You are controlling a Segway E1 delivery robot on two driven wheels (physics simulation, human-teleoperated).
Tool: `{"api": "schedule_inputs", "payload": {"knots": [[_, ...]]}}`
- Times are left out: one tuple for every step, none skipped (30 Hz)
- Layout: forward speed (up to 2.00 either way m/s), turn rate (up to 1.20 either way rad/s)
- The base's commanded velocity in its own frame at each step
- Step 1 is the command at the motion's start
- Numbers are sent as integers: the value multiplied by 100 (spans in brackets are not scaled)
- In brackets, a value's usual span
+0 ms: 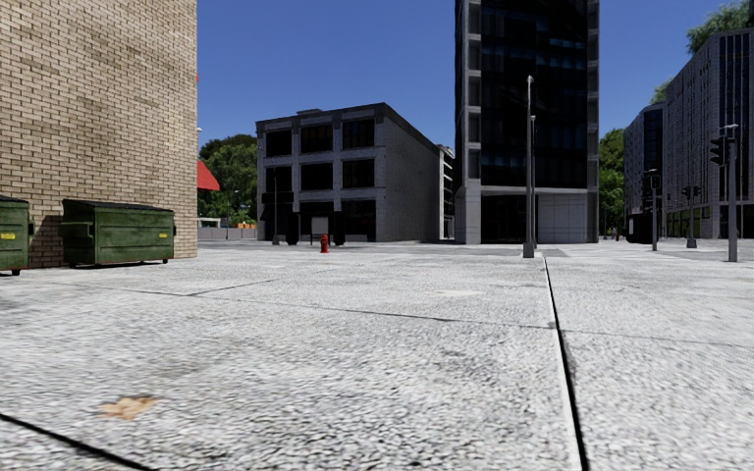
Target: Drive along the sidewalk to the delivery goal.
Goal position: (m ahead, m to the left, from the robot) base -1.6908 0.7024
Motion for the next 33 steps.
{"api": "schedule_inputs", "payload": {"knots": [[0, 0], [0, 0], [0, 0], [0, 0], [0, 1], [0, 5], [0, 14], [0, 14], [0, 17], [0, 17], [0, 5], [0, 0], [0, 0], [0, 0], [0, 0], [0, 0], [0, 0], [0, 0], [0, 0], [0, 0], [0, 0], [0, 0], [0, 0], [0, 0], [0, 0], [0, 0], [0, 0], [0, 0], [0, 0], [0, 0], [0, 0], [0, 0], [0, 0]]}}
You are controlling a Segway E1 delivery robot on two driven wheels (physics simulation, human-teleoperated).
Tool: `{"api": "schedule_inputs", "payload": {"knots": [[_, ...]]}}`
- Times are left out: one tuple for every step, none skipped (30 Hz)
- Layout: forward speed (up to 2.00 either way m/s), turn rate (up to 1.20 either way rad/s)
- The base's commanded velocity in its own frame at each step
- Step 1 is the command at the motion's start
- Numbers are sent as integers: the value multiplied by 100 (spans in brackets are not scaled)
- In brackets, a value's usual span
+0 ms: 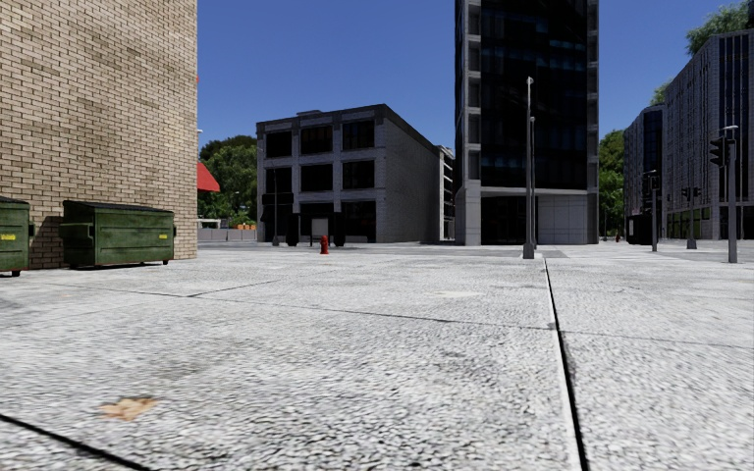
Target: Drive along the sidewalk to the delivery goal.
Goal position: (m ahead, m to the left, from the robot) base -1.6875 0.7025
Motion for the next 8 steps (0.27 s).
{"api": "schedule_inputs", "payload": {"knots": [[0, 0], [0, 0], [0, 0], [0, 0], [0, 0], [0, 0], [0, 0], [0, 0]]}}
